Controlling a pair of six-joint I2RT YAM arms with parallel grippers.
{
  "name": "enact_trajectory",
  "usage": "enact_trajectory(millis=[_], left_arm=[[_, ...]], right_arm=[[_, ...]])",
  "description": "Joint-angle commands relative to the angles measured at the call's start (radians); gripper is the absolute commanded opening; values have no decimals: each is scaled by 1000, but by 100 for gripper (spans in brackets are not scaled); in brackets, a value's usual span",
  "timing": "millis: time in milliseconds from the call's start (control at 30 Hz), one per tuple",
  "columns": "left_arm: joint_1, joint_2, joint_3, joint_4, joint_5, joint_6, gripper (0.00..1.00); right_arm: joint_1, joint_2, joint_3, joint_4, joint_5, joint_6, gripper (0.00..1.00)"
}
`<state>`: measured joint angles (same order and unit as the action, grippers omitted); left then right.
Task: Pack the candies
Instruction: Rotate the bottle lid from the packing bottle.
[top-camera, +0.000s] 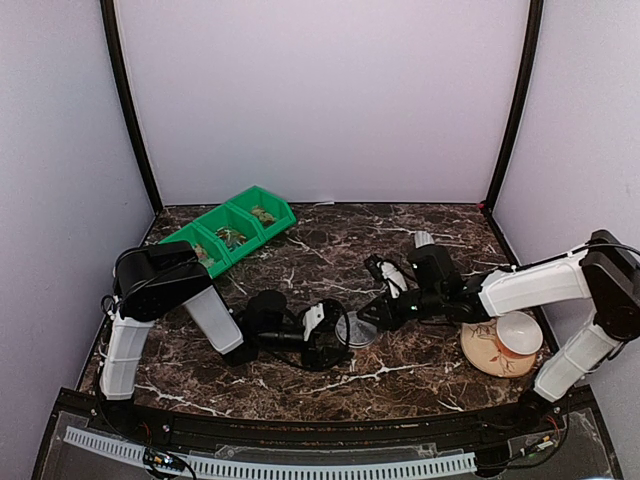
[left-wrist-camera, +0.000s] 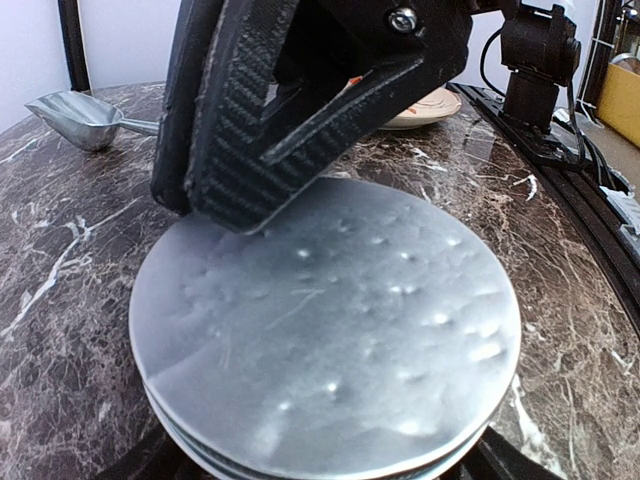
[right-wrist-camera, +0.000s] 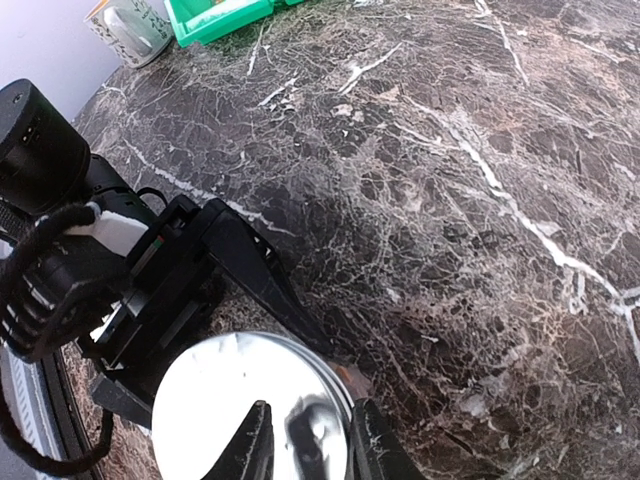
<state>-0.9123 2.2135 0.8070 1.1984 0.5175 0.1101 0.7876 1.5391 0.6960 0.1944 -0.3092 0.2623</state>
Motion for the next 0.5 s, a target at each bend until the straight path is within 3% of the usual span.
enact_trajectory(millis=[0,467], left_arm=[[12,15,-31,-128,-52,-61,78],[13,14,-31,-129,-83,-69,77]], right_arm=[[1,-40,-41,-30,-25,23,26],[14,-132,-127,-25,-43,86,19]])
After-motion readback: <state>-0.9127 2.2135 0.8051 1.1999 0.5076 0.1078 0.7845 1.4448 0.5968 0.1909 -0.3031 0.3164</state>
